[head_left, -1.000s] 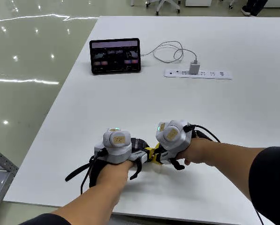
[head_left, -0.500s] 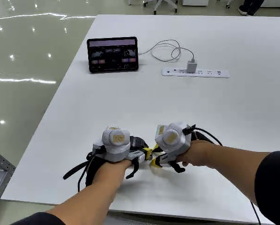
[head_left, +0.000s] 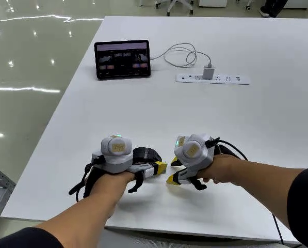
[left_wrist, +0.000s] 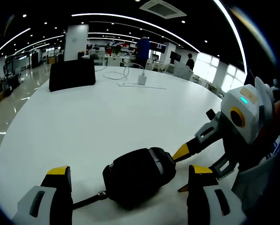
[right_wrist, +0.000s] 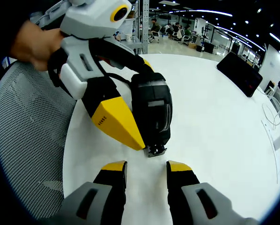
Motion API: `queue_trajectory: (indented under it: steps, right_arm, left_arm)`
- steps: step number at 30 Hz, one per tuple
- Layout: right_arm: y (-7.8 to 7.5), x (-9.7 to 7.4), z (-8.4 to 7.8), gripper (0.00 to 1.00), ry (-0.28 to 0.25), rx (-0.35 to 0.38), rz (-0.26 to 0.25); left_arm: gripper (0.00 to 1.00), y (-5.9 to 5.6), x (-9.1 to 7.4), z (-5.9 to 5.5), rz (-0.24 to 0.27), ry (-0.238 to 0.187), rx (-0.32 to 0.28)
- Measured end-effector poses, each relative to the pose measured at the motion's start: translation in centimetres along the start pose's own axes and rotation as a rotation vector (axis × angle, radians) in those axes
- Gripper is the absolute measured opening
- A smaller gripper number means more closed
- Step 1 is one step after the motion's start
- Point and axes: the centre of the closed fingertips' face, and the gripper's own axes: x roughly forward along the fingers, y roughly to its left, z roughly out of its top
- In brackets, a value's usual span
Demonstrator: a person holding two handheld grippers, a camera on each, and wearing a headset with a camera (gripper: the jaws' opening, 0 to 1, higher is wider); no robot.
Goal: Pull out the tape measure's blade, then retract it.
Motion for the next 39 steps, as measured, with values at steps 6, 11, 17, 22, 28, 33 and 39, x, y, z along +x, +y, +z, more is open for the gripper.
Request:
queue_trajectory:
  steps: [6, 11, 17, 22, 28, 33, 39]
  right_arm:
    - [0.0, -0.3, 0.2, 0.32, -0.005, 0.008, -0.006]
    - [0.0, -0.7, -0.1, 0.38, -0.004, 0.038, -0.011]
    - [0.1, -1.6, -0.3, 0.44, -0.019, 0.048, -0.032]
    - [-0.1, -2.6, -0.5, 0.46, -0.050, 0.078, -0.067]
    - [0.1, -3.9, -0.9, 0.52, -0.076, 0.121, -0.089]
    - [0.2, -5.0, -1.8, 0.53, -0.092, 0.155, -0.111]
    - [0.2, -6.7, -3.0, 0.57, -0.111, 0.200, -0.144]
  left_arm:
    - [1.00, -0.1, -0.3, -0.3, -0.004, 0.007, -0.028]
    - [1.00, 0.0, -0.5, -0.4, -0.023, 0.011, -0.042]
    - [1.00, -1.0, -0.9, -0.7, -0.105, 0.034, -0.017]
    - [1.00, -1.4, -1.6, 0.6, -0.133, -0.023, 0.028]
    - [1.00, -1.7, -2.1, 1.4, -0.147, -0.045, 0.192]
    - [1.00, -2.0, -2.6, 0.7, -0.187, -0.006, 0.165]
    - [1.00, -2.1, -3.1, 0.0, -0.224, 0.005, 0.176]
